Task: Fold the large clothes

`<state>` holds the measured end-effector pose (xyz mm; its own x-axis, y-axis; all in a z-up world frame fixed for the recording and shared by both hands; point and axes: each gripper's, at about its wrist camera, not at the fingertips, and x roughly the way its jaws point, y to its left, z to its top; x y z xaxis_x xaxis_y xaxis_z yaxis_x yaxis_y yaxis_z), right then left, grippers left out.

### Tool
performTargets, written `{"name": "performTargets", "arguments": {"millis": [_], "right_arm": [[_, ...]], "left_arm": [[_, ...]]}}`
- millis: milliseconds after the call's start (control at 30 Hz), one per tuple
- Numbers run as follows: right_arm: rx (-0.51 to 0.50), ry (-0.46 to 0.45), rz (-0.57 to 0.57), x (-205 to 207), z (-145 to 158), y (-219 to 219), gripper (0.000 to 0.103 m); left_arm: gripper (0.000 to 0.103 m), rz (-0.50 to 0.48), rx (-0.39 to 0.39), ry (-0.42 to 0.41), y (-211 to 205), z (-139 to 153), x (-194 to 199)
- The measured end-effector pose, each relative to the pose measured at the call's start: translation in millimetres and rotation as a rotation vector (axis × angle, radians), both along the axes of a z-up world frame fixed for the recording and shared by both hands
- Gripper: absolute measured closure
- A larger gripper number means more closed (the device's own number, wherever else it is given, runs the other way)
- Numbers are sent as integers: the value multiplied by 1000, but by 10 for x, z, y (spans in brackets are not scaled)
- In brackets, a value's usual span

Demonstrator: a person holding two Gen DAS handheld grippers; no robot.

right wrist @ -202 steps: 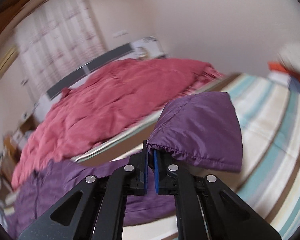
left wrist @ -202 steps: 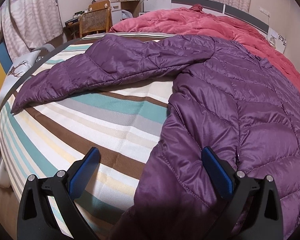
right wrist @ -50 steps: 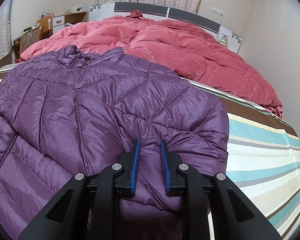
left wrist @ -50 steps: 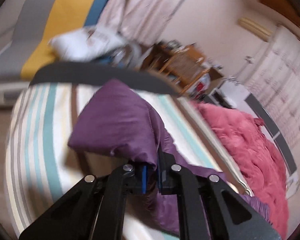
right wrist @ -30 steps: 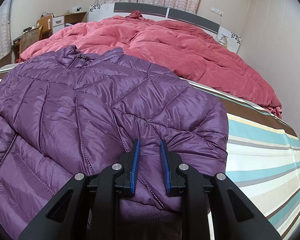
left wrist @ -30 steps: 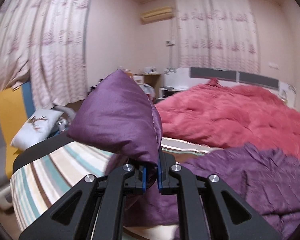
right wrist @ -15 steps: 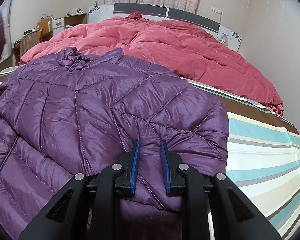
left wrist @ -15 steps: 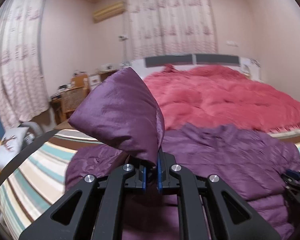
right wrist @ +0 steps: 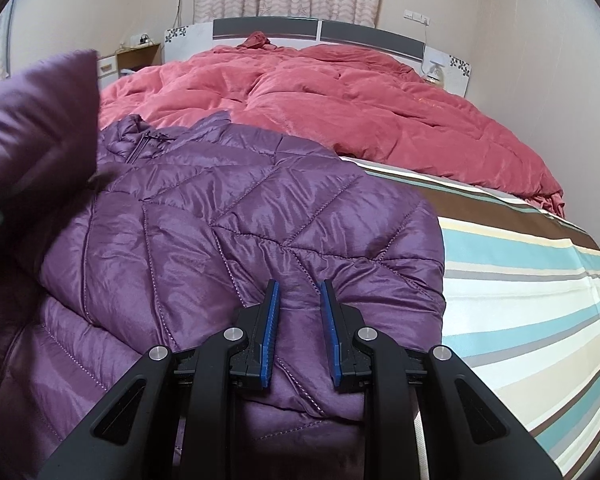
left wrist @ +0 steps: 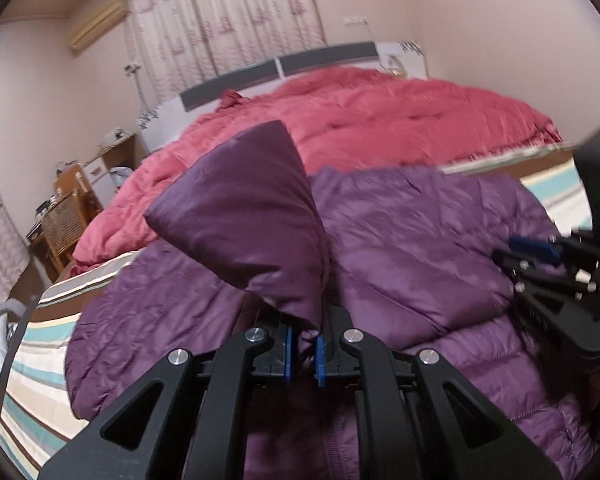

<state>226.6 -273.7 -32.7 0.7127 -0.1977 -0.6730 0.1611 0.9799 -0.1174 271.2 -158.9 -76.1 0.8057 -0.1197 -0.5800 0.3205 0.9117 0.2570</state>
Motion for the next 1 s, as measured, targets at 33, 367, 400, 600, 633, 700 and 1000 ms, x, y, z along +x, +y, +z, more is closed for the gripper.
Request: {"name": "performTargets", "arguments": {"millis": [33,367,400,600,633,700,1000], "right_arm": [[-1,0,0,1,0,-2,82],[8,3,-1,12,-16,-11,82],[6,2,-1,8,-13,-10,82],[39,-34,1,-60,89,-50,59],[50,-50,-1,-98,142,-58,44],[61,-83,16,-172,270,-21,44],[225,23,164,33,289,544,59]], "left_arm": [[95,-12,14,10,-27,-27,-11],[36,-196,42,73,-227,-38,-339],[28,-209,9,70,-165,37,-431],[17,-157,-50,0,367,334,-601],[17,-103,-66,-10,578,369,-593],[17,10,-88,-17,936,387,-492],[30,361,-144,152,1755,28,-2]]}}
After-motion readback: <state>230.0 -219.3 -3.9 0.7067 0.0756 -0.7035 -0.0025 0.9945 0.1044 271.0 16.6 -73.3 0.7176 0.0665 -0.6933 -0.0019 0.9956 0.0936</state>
